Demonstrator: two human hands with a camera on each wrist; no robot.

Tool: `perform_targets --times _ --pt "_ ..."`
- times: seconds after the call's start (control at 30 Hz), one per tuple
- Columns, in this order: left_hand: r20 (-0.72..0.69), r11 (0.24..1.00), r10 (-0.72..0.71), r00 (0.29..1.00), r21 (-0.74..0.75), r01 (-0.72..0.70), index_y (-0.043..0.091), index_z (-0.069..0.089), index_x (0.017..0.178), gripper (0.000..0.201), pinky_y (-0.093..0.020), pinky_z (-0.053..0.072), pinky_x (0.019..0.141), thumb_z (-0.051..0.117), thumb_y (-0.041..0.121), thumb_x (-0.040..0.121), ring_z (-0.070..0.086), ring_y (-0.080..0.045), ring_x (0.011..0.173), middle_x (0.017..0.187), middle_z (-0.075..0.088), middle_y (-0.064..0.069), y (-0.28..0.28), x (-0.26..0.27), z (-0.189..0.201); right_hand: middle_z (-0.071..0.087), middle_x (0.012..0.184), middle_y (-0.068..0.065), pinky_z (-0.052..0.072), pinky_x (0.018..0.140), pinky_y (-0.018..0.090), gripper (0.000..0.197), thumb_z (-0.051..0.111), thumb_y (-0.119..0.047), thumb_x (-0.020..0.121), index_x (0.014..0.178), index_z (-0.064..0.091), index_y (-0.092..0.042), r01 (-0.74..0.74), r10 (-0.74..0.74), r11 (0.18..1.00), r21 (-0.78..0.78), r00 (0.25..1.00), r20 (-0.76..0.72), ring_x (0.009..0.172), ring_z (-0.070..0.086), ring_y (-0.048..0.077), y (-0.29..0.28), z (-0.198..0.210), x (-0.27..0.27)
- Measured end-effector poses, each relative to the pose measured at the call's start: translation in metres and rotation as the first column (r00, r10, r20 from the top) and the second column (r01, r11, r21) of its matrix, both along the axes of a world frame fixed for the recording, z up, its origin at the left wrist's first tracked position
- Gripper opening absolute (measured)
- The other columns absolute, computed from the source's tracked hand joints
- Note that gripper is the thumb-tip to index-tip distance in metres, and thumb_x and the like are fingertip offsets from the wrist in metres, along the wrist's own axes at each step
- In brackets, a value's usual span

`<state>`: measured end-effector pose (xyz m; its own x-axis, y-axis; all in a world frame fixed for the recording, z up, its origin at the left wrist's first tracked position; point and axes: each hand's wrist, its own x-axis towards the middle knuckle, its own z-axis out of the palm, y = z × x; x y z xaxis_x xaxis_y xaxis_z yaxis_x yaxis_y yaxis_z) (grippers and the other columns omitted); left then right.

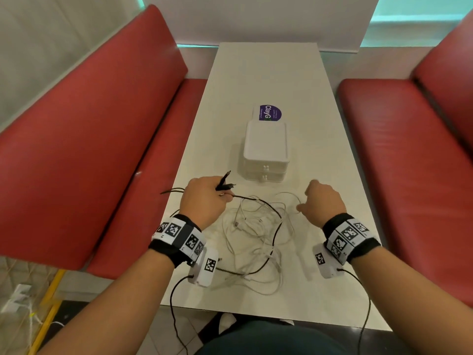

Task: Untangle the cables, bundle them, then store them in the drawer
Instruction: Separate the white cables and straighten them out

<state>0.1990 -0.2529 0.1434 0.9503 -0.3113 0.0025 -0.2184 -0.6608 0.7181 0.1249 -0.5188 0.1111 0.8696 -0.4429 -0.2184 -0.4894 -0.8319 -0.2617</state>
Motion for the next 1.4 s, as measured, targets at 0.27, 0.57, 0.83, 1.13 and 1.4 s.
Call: perform_targets --times 0.27,0.57,0.83,1.13,1.4 --pt "-0.04 0.991 0.01 0.999 -0.132 -0.015 0.032 0.068 0.065 0.03 -0.038 0.06 0.082 0.081 0.007 0.075 0.073 -0.006 0.078 0.078 0.077 0.013 -0.015 -0.006 0.011 0.059 0.099 -0.01 0.042 0.067 0.009 0.024 0.068 -0.011 0.087 0.107 0.069 -0.024 -0.461 0.277 0.833 0.307 0.827 0.49 0.066 0.057 0.006 0.047 0.023 0.009" --pt "-0.082 0.972 0.061 0.995 -0.221 -0.078 0.034 0.072 0.064 0.036 -0.04 0.061 0.082 0.081 0.001 0.074 0.074 -0.008 0.077 0.077 0.077 0.01 -0.007 -0.005 0.018 0.071 0.068 0.004 0.057 0.06 0.025 0.012 0.068 -0.014 0.094 0.085 0.073 -0.008 -0.113 -0.093 0.784 0.61 0.95 0.297 0.056 0.066 0.014 0.026 0.019 0.015" --pt "0.021 0.989 0.143 0.99 -0.046 -0.142 0.019 0.068 0.076 0.011 -0.041 0.061 0.071 0.075 0.012 0.079 0.071 -0.017 0.068 0.078 0.075 0.011 0.013 0.007 0.01 0.064 0.084 0.008 0.048 0.066 0.033 0.04 0.072 -0.01 0.079 0.115 0.054 -0.012 0.044 -0.062 0.968 0.248 0.996 0.064 0.079 0.063 0.03 -0.011 -0.009 0.002" --pt "0.095 0.992 0.124 0.988 -0.044 -0.12 0.013 0.07 0.085 0.002 -0.04 0.061 0.071 0.072 0.012 0.085 0.071 -0.019 0.074 0.088 0.075 0.006 -0.003 0.012 0.014 0.056 0.079 -0.013 0.049 0.069 0.033 0.008 0.068 -0.021 0.084 0.089 0.063 -0.025 -0.563 0.432 0.799 0.212 0.783 0.448 0.07 0.055 0.01 0.052 0.035 -0.01" --pt "0.094 0.993 0.112 0.989 -0.04 -0.109 0.028 0.066 0.076 0.017 -0.042 0.061 0.075 0.073 0.015 0.083 0.071 -0.02 0.072 0.088 0.076 0.008 0.008 0.023 0.022 0.039 0.141 0.001 0.056 0.075 0.041 0.098 0.082 -0.059 0.07 0.148 0.023 -0.055 -0.894 0.888 0.433 0.114 0.401 -0.225 0.098 0.06 0.026 0.09 -0.036 -0.038"
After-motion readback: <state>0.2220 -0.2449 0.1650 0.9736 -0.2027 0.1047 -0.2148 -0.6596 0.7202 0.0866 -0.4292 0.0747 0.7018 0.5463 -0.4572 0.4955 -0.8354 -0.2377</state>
